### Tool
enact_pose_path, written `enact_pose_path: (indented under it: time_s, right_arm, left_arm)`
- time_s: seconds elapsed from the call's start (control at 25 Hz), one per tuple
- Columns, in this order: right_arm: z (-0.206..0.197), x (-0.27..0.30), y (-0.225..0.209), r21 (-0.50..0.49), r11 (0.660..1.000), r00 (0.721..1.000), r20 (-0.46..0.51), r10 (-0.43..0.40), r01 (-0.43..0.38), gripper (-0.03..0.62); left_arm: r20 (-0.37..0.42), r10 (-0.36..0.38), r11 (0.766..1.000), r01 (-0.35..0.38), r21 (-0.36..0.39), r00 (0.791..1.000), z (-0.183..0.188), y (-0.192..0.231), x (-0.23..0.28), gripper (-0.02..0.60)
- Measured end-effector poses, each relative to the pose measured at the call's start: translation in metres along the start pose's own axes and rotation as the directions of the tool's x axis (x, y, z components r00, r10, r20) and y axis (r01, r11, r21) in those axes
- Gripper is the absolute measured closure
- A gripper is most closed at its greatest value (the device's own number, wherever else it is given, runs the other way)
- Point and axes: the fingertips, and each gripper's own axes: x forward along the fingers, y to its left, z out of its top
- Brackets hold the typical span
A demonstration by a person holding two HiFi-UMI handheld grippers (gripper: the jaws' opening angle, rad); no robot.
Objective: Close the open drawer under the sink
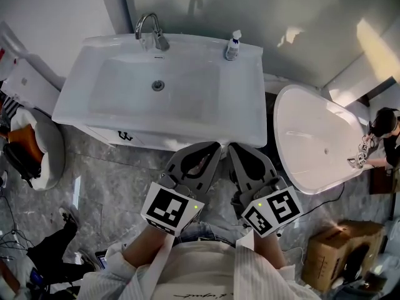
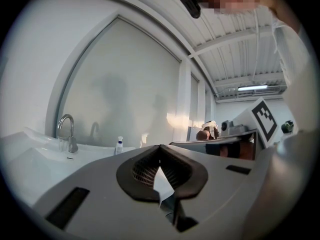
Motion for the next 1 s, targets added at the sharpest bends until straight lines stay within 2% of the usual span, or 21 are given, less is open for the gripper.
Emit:
enact_pose_path:
  time_s: [0.24, 1.0]
  right_arm:
    - [0.0, 0.0, 0.004, -0.004, 1.0, 1.0, -0.003, 0.009, -0.009, 0.585]
    - [-0.004, -0.003, -0.001, -0.002, 1.0, 1.0, -0.012, -0.009, 0.009, 0.585]
  left_arm:
    - [0.004, 0.002, 1.0, -0.002, 0.026, 1.0, -0.004, 0.001, 0.0, 0.566]
    - [-0.012, 0.009, 1.0, -0.009, 0.018, 1.0, -0.01, 0.003, 0.0, 0.566]
